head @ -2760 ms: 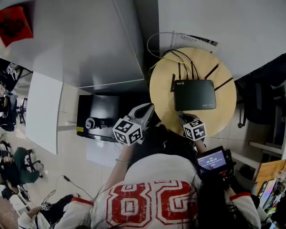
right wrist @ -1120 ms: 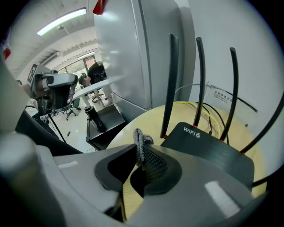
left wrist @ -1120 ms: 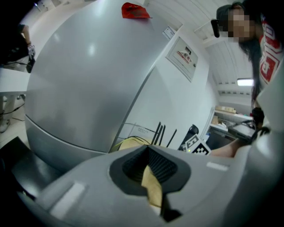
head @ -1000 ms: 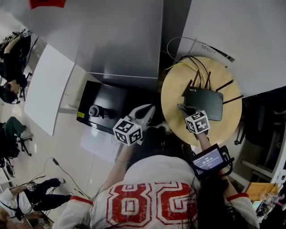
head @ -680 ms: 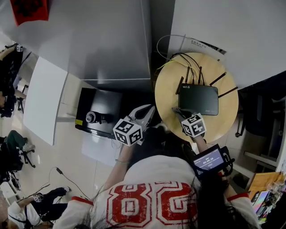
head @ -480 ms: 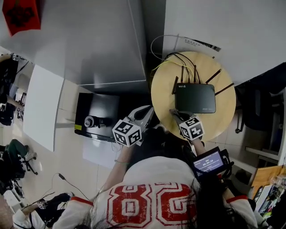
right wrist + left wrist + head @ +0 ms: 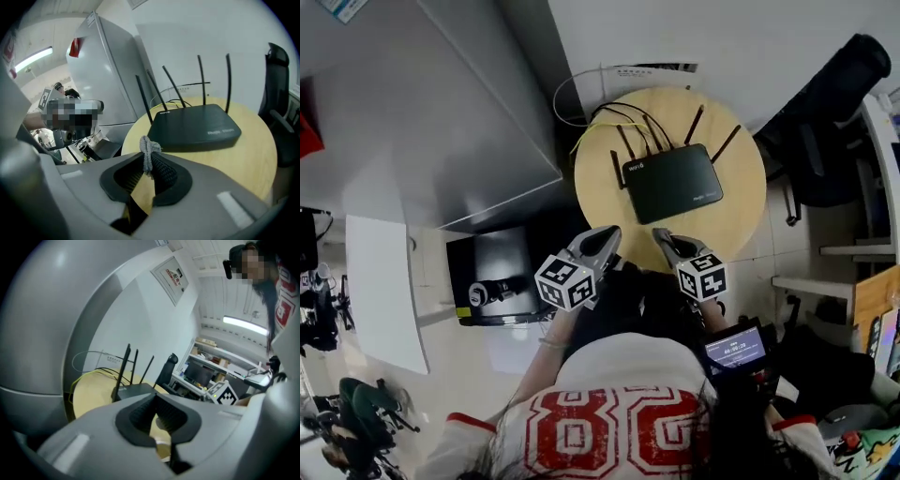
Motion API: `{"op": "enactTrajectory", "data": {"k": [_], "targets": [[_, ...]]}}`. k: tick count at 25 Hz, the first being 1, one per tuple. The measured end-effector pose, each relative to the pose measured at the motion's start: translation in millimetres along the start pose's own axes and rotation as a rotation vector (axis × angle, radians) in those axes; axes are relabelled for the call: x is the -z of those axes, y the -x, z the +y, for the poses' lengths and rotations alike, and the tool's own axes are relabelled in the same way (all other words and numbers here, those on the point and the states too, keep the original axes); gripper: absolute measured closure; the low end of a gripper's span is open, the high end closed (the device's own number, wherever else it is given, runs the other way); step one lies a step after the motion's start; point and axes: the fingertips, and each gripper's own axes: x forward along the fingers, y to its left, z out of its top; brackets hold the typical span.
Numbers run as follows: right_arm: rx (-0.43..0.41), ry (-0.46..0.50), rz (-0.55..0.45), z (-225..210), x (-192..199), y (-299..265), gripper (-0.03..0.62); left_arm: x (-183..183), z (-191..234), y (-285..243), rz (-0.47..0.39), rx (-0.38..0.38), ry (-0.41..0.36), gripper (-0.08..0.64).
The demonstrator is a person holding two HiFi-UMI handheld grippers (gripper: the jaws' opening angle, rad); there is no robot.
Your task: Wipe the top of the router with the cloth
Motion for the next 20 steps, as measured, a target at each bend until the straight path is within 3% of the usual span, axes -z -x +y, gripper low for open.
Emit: {"op": "enactTrajectory", "data": {"k": [4,8,13,20], "targets": [[0.084,-0.111,-0.034,-24.2,28.0,33.1,0.549,6.8,-35.4,-20.9,0.043,0.101,-0.046,0.56],[0.123,-0.216,-0.111,-35.7,42.2,64.9,0.549,12.6,-61.4,-27.7,0.061,0.143,-0.082,0.56],[0.155,-0.249,-0.166,-34.5,62.2,103.8,0.549,27.9,-85.7,-27.5,0.075,0.138,-0.08,0.56],[0.164,-0.241,-0.217,-15.6,106.9,153.0,0.549,83.1,-181.7,-22.7,0.164,0.284,-0.14,0.56]]}}
